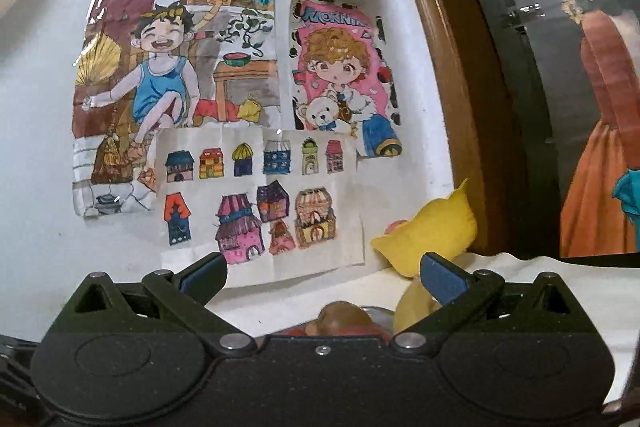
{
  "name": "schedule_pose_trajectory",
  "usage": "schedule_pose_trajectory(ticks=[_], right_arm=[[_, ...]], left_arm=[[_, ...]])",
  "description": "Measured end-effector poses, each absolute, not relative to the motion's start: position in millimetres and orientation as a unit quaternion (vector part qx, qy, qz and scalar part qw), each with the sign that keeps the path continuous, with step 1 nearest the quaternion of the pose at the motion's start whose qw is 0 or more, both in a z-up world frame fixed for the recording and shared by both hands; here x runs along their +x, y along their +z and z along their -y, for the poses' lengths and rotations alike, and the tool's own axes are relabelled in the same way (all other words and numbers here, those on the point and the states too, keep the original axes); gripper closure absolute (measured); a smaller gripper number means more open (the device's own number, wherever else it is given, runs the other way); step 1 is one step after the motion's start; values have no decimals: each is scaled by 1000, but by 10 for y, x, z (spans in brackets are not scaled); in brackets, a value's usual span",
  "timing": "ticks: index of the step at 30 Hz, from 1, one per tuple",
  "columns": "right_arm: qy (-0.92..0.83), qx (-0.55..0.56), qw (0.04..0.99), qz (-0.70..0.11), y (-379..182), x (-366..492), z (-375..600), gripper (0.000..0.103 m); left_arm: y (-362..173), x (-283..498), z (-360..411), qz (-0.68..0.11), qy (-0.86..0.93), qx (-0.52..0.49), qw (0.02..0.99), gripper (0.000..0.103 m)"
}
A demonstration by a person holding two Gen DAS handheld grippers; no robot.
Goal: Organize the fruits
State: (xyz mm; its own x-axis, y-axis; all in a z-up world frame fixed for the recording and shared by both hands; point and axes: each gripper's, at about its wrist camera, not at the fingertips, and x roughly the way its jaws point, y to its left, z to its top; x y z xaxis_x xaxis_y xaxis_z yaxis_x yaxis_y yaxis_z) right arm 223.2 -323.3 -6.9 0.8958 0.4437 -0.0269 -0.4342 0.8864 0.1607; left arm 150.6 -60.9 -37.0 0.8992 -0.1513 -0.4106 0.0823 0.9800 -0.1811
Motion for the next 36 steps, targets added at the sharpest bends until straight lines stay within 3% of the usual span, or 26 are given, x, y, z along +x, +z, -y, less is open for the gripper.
schedule_pose_trajectory(ticks=[21, 36], right_arm=[[112, 36, 992, -35, 118, 460, 2991, 1], [66, 59, 995, -39, 92, -171, 2800, 1]], left_arm=[[-135, 698, 466, -171, -67, -83, 979, 1], [-93, 156, 204, -146, -49, -80, 985, 0]])
